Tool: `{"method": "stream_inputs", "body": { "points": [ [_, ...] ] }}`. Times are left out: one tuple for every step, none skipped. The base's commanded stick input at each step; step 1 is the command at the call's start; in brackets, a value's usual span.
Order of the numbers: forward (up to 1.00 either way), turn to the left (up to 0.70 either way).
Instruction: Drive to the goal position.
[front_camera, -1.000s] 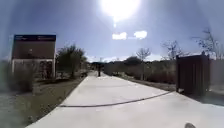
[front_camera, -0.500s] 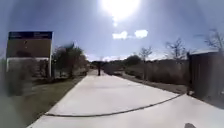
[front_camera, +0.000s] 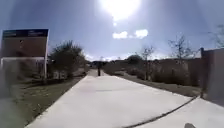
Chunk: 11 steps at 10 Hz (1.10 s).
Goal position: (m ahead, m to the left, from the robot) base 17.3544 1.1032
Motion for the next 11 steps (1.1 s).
{"method": "stream_inputs", "body": {
  "points": [
    [0.70, 0.00],
    [0.70, 0.00],
    [0.70, 0.00],
    [0.70, 0.00],
    [0.70, 0.00],
    [0.70, 0.00],
    [0.70, 0.00],
    [0.70, 0.00],
    [0.70, 0.00],
    [0.70, 0.00],
    [0.70, 0.00]
  ]
}}
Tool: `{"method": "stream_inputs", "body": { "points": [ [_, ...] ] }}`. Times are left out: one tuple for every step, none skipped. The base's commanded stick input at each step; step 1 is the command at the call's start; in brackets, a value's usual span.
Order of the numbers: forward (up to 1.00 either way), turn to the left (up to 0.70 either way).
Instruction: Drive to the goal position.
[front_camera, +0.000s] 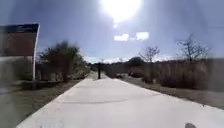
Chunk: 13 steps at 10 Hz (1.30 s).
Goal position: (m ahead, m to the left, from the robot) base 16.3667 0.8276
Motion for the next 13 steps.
{"method": "stream_inputs", "body": {
  "points": [
    [0.70, 0.00],
    [0.70, 0.00],
    [0.70, 0.00],
    [0.70, 0.00],
    [0.70, 0.00],
    [0.70, 0.00],
    [0.70, 0.00],
    [0.70, 0.00],
    [0.70, 0.00],
    [0.70, 0.00],
    [0.70, 0.32],
    [0.70, 0.14],
    [0.70, 0.00]
  ]
}}
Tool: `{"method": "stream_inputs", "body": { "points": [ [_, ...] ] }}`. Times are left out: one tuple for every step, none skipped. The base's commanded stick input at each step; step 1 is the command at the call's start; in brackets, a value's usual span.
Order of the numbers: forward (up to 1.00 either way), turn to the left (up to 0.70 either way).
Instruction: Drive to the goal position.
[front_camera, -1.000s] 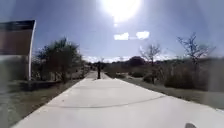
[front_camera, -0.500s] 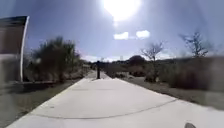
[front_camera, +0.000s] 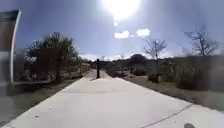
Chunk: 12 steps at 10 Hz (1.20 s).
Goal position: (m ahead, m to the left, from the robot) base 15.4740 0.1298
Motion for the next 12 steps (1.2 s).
{"method": "stream_inputs", "body": {
  "points": [
    [0.70, 0.00],
    [0.70, 0.00],
    [0.70, 0.00],
    [0.70, 0.00],
    [0.70, 0.00],
    [0.70, 0.00],
    [0.70, 0.00],
    [0.70, 0.00],
    [0.70, 0.00],
    [0.70, 0.00],
    [0.70, 0.00],
    [0.70, 0.00]
  ]
}}
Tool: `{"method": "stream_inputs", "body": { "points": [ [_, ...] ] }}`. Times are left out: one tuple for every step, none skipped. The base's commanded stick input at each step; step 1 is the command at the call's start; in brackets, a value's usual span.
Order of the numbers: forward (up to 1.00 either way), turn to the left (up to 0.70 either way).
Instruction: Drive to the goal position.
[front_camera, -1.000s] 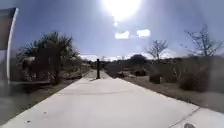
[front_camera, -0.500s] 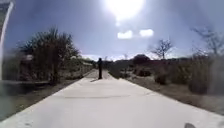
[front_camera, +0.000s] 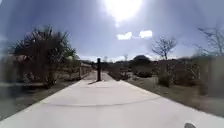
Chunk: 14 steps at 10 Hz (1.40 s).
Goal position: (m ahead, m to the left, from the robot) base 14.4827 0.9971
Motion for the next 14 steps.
{"method": "stream_inputs", "body": {
  "points": [
    [0.70, 0.00],
    [0.70, 0.00],
    [0.70, 0.00],
    [0.70, 0.00],
    [0.70, 0.00],
    [0.70, 0.00],
    [0.70, 0.00],
    [0.70, 0.00],
    [0.70, 0.00],
    [0.70, 0.00],
    [0.70, 0.00],
    [0.70, 0.00],
    [0.70, 0.00],
    [0.70, 0.00]
  ]
}}
